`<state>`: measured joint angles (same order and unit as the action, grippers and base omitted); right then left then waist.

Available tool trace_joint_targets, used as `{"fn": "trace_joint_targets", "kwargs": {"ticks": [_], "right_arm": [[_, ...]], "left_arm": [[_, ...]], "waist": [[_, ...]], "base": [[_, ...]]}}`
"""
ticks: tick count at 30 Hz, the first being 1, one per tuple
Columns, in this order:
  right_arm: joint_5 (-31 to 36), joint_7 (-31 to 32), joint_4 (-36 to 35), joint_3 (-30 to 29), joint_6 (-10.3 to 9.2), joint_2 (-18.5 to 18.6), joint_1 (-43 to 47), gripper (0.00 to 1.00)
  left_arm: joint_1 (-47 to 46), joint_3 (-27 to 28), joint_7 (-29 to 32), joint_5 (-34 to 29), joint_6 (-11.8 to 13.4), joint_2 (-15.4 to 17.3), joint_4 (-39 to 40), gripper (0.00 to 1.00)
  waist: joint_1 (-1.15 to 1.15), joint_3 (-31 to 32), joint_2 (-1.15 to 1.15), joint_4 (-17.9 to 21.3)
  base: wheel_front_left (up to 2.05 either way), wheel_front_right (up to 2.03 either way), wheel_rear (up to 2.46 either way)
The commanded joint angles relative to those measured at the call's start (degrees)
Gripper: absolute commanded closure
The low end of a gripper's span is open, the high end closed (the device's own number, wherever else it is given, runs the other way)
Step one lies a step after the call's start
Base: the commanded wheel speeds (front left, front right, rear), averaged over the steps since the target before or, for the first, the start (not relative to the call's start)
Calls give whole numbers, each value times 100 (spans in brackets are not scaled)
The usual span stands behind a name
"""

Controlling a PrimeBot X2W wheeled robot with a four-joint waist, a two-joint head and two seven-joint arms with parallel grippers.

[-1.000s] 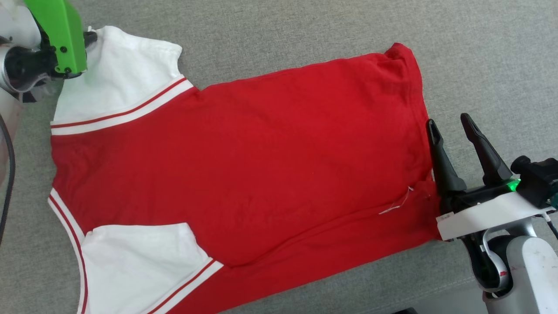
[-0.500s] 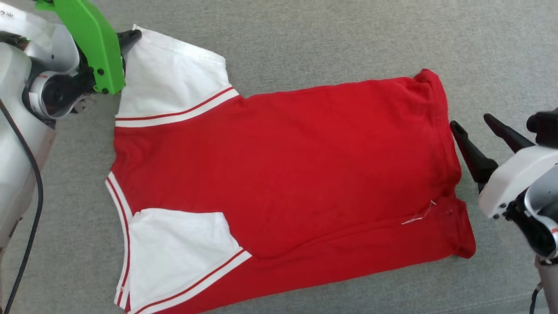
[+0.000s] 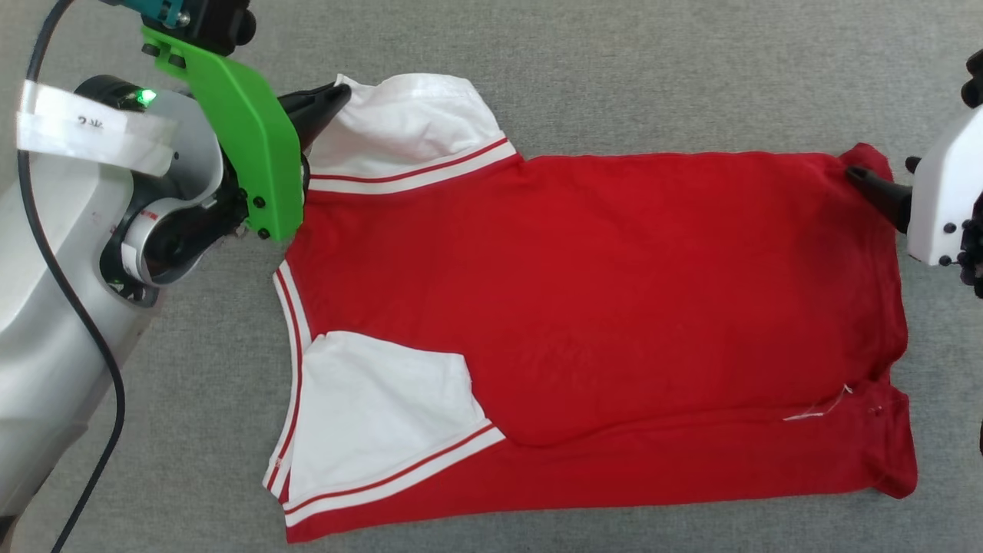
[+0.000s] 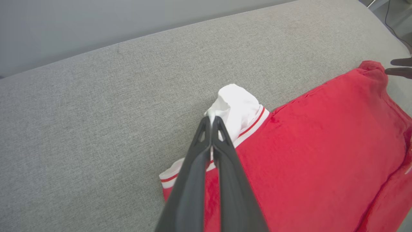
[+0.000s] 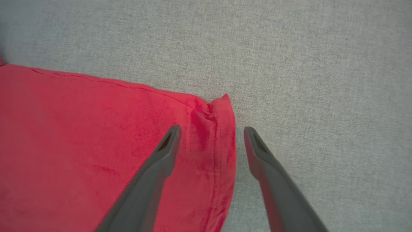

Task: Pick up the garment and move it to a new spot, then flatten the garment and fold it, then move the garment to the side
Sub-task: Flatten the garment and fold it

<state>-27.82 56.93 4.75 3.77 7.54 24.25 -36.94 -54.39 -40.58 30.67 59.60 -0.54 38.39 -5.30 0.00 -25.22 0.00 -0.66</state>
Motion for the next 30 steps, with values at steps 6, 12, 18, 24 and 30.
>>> {"fn": "trace_joint_targets", "kwargs": {"ticks": [6, 12, 18, 24, 30], "right_arm": [[287, 470, 459, 74, -5, 72, -510, 0], [438, 593, 859, 210, -5, 72, -611, 0], [427, 480, 1141, 392, -5, 33, -476, 0], [287, 321, 1332, 592, -5, 47, -324, 100], [157, -316, 1432, 472, -5, 56, -302, 100]], "left_arm": [[177, -9, -98, -88, 132, 82, 491, 100], [145, -27, -190, -156, 121, 30, 617, 100], [126, -58, -278, -182, 51, -38, 528, 100], [194, -72, -404, -157, -46, -79, 282, 100], [316, -51, -659, -141, -94, -169, -82, 100]], "waist": [[0, -263, 0, -311], [0, -400, 0, -442], [0, -454, 0, -495], [0, -376, 0, -479], [0, -84, 0, -433]], "base": [[0, 0, 0], [0, 0, 0], [0, 0, 0], [0, 0, 0], [0, 0, 0]]}}
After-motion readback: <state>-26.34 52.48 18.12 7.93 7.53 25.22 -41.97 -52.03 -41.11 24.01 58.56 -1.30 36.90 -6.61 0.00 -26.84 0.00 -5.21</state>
